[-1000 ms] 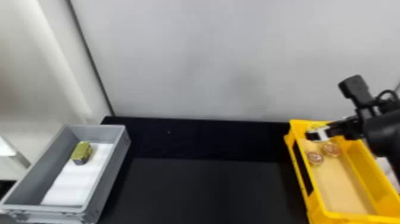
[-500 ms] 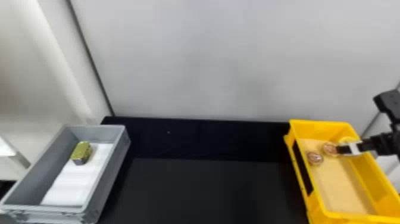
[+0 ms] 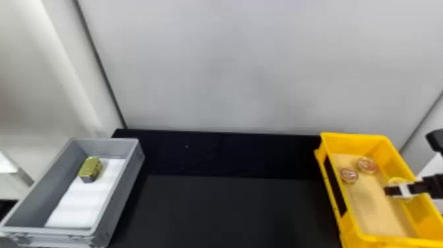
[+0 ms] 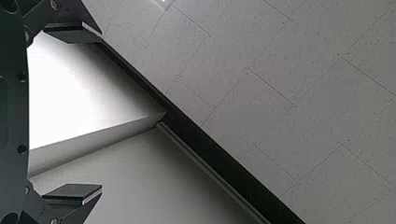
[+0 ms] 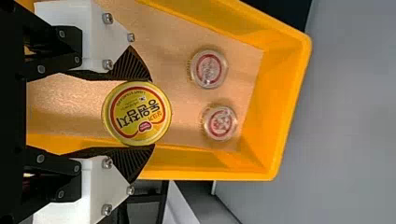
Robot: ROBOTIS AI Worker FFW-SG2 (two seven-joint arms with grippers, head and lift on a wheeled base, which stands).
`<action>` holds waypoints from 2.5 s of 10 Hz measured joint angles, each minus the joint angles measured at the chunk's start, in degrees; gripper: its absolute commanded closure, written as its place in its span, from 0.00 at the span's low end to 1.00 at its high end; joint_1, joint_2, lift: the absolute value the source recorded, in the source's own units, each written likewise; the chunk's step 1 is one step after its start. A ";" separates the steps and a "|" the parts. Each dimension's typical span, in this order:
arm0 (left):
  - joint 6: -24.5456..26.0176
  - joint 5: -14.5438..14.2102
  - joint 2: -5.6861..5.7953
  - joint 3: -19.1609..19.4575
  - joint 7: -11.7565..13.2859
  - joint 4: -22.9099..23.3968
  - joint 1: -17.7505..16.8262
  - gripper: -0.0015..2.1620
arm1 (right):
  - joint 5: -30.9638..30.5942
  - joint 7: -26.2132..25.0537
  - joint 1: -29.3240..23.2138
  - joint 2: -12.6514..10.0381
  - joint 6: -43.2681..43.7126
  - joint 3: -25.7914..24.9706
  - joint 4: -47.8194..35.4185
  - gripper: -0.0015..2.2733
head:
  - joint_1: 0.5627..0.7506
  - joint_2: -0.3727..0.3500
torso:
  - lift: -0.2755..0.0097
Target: Pick up the round yellow can and place it in the yellow rectangular box
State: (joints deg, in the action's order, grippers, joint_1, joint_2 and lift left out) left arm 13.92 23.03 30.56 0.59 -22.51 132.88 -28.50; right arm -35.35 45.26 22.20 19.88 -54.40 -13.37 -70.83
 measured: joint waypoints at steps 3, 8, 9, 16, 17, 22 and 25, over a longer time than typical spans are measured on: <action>-0.32 0.00 -0.27 -0.28 -0.03 -0.17 -0.26 0.06 | 3.99 -3.24 0.44 -0.45 2.93 -1.31 6.51 0.27 | 0.53 0.59 | 0.93; -0.68 0.00 -0.39 -0.46 -0.02 -0.20 -0.33 0.06 | 11.04 -4.57 2.02 -0.14 5.10 -1.43 15.02 0.28 | 0.53 0.59 | 0.93; -0.73 0.00 -0.39 -0.49 -0.02 -0.21 -0.33 0.06 | 11.74 -4.96 2.13 -0.09 5.48 -1.46 15.91 0.28 | 0.53 0.59 | 0.93; -0.94 0.00 -0.23 -1.11 0.00 -0.25 -0.67 0.06 | 14.14 -6.94 2.43 0.16 6.85 -1.75 17.97 0.22 | 0.53 0.59 | 0.93; -0.96 0.00 -0.22 -1.12 0.00 -0.25 -0.68 0.06 | 14.17 -6.98 2.45 0.16 6.61 -1.75 17.98 0.15 | 0.53 0.59 | 0.93; -0.99 0.00 -0.31 -0.87 0.00 -0.25 -0.44 0.07 | 14.15 -7.71 2.31 0.22 4.62 -1.30 16.38 0.10 | 0.53 0.59 | 0.93; -0.95 0.00 -0.25 -0.74 0.00 -0.25 -0.26 0.07 | 12.01 -4.55 0.79 1.05 -0.09 -0.76 5.85 0.09 | 0.53 0.59 | 0.93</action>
State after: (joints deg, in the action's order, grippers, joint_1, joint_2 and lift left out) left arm 12.97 23.03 30.32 -0.15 -22.51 132.63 -28.76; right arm -23.33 40.71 22.99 20.94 -54.50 -14.13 -64.99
